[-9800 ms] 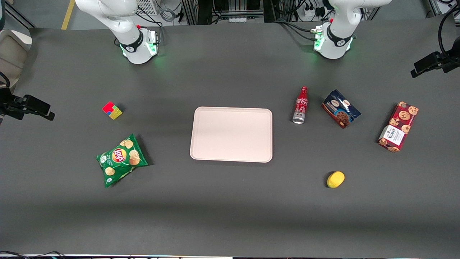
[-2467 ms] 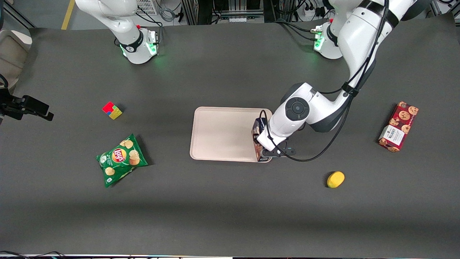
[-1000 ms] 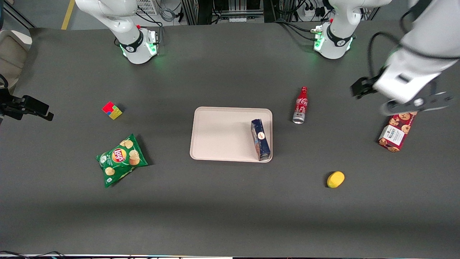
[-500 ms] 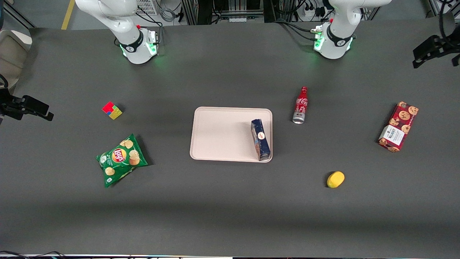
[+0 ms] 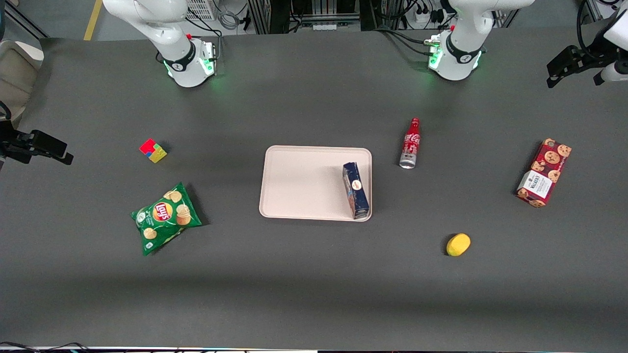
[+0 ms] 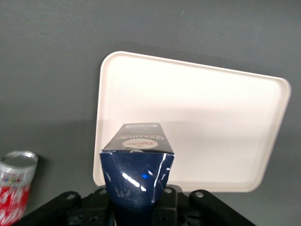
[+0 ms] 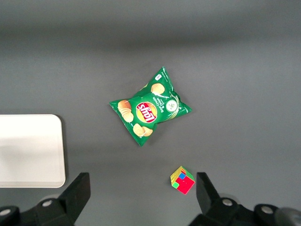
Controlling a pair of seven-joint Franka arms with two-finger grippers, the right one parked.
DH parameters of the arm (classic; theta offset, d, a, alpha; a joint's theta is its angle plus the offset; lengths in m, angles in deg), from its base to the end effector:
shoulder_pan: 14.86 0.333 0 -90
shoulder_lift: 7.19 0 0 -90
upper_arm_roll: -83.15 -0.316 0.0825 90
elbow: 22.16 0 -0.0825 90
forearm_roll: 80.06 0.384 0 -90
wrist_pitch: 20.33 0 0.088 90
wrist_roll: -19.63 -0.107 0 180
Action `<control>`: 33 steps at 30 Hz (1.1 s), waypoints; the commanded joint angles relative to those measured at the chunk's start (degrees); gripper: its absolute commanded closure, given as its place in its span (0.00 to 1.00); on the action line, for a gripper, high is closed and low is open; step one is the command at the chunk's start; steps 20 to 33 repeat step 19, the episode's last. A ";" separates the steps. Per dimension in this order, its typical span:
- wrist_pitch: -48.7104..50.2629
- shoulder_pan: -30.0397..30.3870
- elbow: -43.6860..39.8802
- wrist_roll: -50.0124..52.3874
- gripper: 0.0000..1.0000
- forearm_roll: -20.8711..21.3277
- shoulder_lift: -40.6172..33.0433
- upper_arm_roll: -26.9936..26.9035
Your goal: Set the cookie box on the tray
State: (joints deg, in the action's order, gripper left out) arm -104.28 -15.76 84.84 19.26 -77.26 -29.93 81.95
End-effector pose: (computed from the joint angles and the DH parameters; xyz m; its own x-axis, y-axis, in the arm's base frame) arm 0.4152 0.0099 0.6694 1.0000 0.0023 -0.0057 0.0020 -0.9992 -0.0405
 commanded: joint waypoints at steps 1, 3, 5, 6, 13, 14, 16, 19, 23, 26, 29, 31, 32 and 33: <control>2.03 -0.33 -1.62 -0.86 0.00 -0.60 -0.12 -0.12; 2.21 -0.33 -1.80 -0.86 0.00 -0.60 -0.20 -0.03; 2.12 -0.33 -1.80 -0.86 0.00 -0.60 -0.12 -0.12; 1.94 -0.33 -1.80 -0.86 0.00 -0.60 -0.12 -0.12; 1.94 -0.42 -1.80 -0.77 0.00 -1.65 -0.20 -0.03; 1.94 -0.42 -1.88 -0.86 0.00 -1.65 -0.12 -0.03; 1.94 -0.42 -1.80 -0.86 0.00 -1.65 -0.12 -0.03; 2.03 -0.33 -1.80 -0.86 0.00 -1.57 -0.20 -0.03; 2.03 -0.33 -1.80 -0.86 0.00 -1.57 -0.20 -0.03; 2.03 -0.33 -1.80 -0.86 0.00 -1.57 -0.20 -0.03; 2.03 -0.33 -1.80 -0.86 0.00 -1.57 -0.20 -0.03; 2.03 -0.33 -1.80 -0.86 0.00 -1.57 -0.20 -0.03; 2.03 -0.33 -1.80 -0.86 0.00 -1.57 -0.20 -0.03; 2.03 -0.33 -1.80 -0.86 0.00 -1.57 -0.20 -0.03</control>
